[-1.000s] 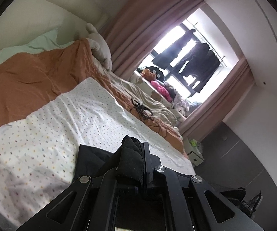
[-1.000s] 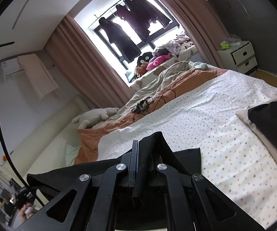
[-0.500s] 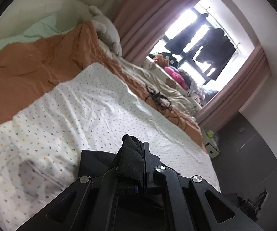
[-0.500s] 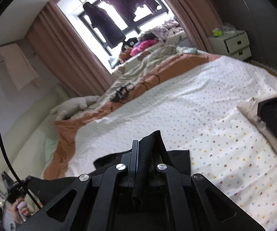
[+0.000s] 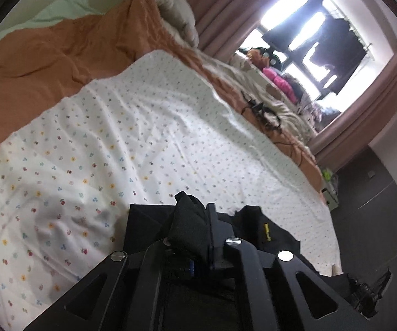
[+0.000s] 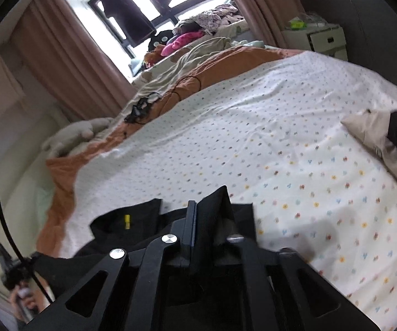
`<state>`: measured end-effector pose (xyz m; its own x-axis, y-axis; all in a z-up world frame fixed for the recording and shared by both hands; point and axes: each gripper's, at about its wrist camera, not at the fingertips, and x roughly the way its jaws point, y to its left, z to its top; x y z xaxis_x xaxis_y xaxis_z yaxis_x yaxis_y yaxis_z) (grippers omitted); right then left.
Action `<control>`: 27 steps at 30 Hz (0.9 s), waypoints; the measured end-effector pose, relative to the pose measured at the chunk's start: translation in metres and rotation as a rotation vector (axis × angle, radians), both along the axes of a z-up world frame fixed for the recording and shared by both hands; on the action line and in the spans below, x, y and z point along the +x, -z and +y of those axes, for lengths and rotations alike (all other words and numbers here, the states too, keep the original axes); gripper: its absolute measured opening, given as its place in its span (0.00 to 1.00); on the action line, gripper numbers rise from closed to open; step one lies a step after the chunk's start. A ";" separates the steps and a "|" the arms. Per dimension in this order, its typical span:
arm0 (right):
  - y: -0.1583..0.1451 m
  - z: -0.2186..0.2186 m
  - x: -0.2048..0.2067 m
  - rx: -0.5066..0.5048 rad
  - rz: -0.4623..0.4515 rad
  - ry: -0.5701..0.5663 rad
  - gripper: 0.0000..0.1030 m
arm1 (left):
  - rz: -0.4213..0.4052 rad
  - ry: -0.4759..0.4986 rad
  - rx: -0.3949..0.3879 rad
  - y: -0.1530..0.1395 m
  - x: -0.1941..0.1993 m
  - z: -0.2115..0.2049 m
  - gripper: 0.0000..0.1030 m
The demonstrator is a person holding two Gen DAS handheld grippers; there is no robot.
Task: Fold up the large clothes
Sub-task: 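Lift the jacket side with both tools and fold it over lengthwise, then open both tools to release the folded jacket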
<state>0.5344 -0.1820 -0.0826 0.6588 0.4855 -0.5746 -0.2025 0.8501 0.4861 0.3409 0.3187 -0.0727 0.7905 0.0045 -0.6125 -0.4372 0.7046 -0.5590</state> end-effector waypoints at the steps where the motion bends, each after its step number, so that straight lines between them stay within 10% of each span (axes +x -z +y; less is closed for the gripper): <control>1: -0.002 0.003 0.003 -0.029 -0.003 0.009 0.59 | 0.014 0.000 0.002 0.001 0.003 0.001 0.18; 3: -0.005 0.003 0.004 -0.030 -0.016 0.022 0.84 | 0.027 -0.009 0.019 0.002 0.007 0.001 0.57; 6: -0.006 -0.004 0.001 -0.007 -0.026 0.040 0.84 | -0.022 -0.073 0.051 -0.003 -0.005 0.001 0.92; 27: 0.056 -0.047 -0.085 -0.161 0.192 0.043 0.75 | 0.198 -0.023 -0.046 0.065 -0.105 -0.029 0.68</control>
<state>0.4491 -0.2293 -0.1381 0.5479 0.3516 -0.7591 -0.0815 0.9255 0.3699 0.2356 0.2896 -0.1381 0.6545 -0.0103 -0.7560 -0.5575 0.6688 -0.4918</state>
